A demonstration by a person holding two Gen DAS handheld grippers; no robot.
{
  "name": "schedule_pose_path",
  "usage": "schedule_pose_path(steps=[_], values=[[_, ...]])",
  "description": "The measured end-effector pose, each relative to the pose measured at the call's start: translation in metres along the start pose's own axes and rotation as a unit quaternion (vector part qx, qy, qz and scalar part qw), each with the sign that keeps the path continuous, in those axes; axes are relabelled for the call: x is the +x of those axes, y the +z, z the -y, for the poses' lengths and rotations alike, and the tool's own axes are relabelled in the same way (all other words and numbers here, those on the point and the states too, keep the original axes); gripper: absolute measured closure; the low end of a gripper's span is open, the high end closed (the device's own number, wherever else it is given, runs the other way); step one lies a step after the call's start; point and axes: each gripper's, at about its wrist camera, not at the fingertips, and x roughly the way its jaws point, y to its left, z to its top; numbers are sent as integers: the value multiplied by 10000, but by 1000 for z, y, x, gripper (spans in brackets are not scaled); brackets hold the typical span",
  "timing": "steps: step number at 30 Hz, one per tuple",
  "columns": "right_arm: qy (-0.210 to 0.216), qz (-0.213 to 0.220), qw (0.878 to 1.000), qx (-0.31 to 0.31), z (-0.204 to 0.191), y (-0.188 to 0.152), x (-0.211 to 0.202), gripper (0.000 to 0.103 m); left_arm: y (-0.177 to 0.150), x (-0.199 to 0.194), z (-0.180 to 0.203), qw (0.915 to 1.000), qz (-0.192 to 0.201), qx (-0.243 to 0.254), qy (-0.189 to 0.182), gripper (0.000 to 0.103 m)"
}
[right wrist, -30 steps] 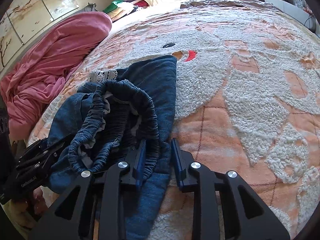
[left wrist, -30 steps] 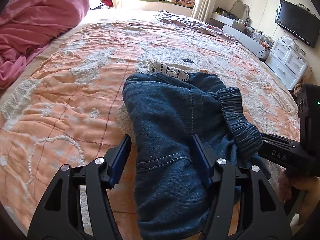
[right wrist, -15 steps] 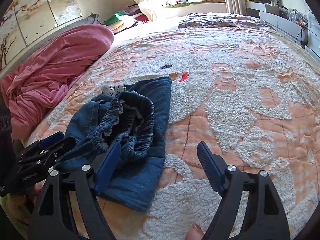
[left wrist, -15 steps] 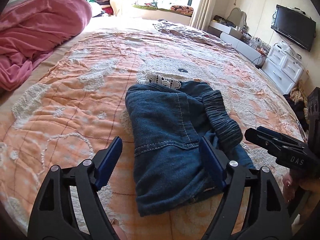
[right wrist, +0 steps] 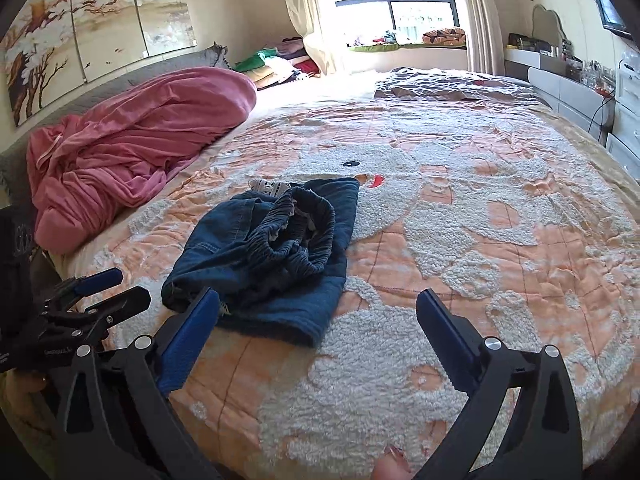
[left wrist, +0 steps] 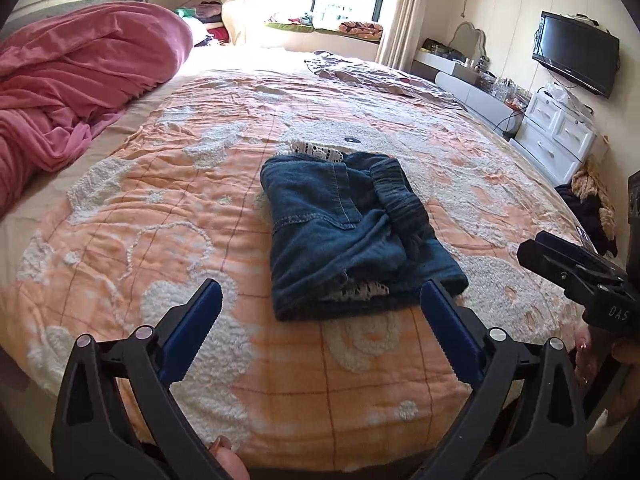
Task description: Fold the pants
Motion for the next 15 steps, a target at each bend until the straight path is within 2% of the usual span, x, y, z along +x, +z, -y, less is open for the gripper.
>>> schedule_pose_path(steps=[7,15], values=[[-108,-66,9998,-155,2,-31,-16,5,-35,-3,7,9997,-150,-161,-130,10],[-255,-275,9992,-118,8,-55,-15,5,-55,1,13,9995,-308,-116,-34,10]])
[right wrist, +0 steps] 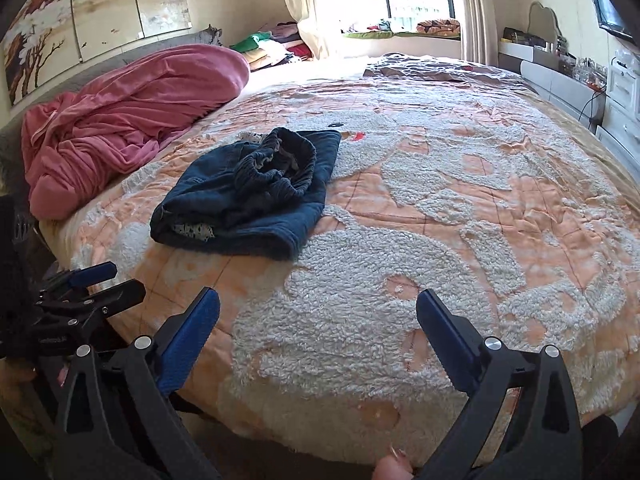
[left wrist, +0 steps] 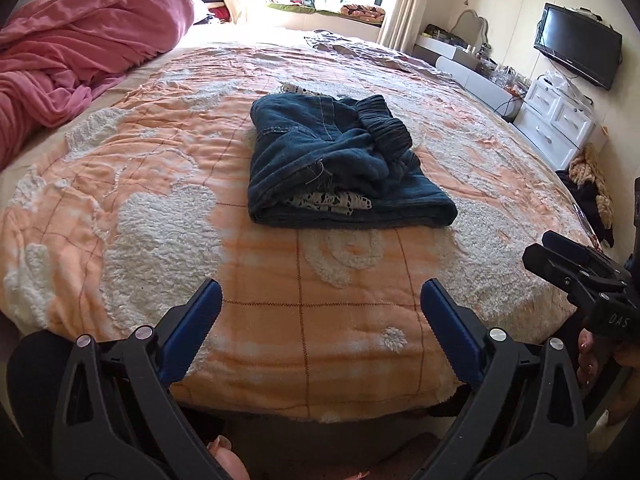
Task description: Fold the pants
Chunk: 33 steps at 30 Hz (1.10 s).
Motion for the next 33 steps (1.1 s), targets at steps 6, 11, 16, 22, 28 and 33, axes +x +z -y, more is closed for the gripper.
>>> schedule_pose_path(steps=[6,11,16,22,28,33], values=[[75,-16,10000,59,-2,0,-1,5,-2,-2,3,10000,0,36,20,10],[25,0,10000,88,0,1,-2,5,-2,-3,3,10000,-13,37,24,10],[27,4,9998,176,3,1,-3,5,-2,-4,3,10000,-10,47,49,10],[32,-19,9998,192,4,1,-3,5,-2,-5,2,10000,2,53,73,10],[36,-30,9998,192,3,2,-4,5,-1,-7,3,9999,11,55,112,10],[16,-26,9998,214,4,1,-5,5,-1,-8,2,9999,14,44,121,10]])
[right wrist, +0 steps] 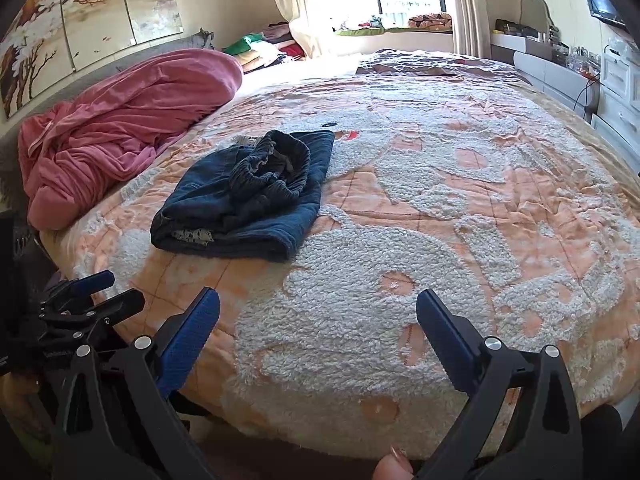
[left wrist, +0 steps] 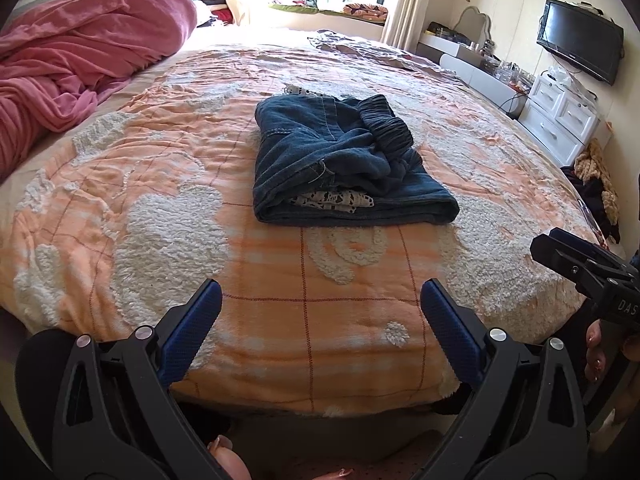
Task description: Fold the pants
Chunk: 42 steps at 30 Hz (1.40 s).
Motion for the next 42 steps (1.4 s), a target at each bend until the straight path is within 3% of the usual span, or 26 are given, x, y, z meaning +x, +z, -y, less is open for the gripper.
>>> schedule_pose_path(steps=[42], values=[[-32,-54,10000,-7,0,-2,2,5,2,-5,3,10000,16,19,23,10]])
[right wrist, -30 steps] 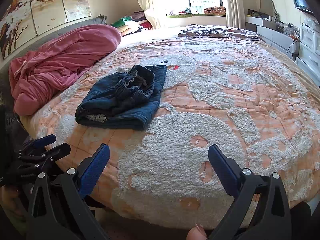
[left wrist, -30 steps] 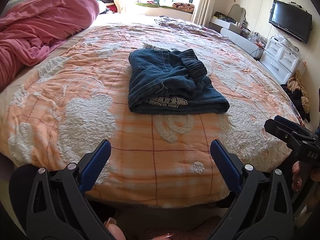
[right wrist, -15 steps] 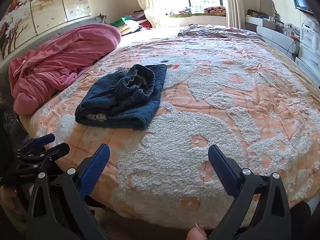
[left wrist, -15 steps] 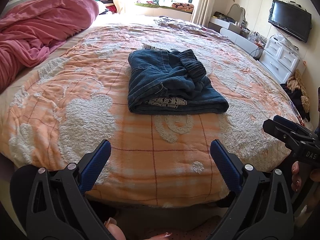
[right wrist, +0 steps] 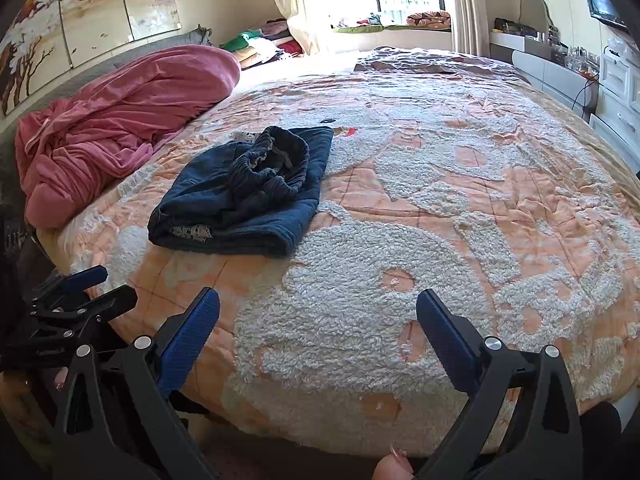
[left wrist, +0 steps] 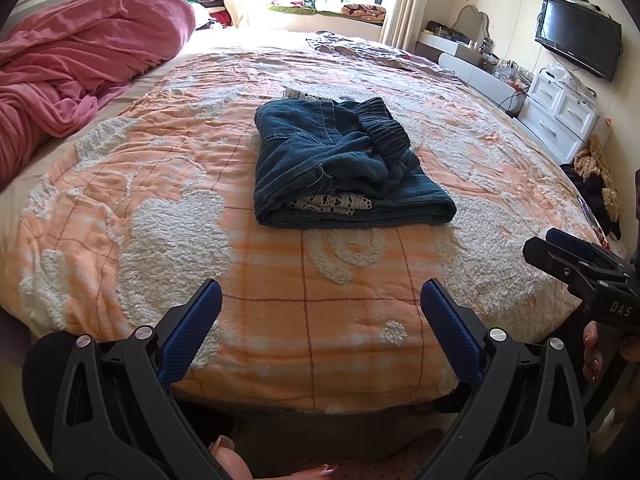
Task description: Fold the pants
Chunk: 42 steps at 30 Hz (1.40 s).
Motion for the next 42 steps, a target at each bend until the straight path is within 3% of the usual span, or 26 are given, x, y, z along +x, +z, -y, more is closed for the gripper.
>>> schedule_pose_path(steps=[32,36,40,42], values=[[-179,-209,9996,46,10,-1,16,5,4,7,-15,9993,-342,-34,145,10],[-441,-208,9987,166,32,7,23,5,18,5,-30,9991,-188,-227,314,10],[-844,-141,9941,673,91,27,25,5,55,3,-69,9968,83,-515,613,10],[-1154,-94,9885,976,133,40,23,5,80,18,-99,9937,-6,-521,988,9]])
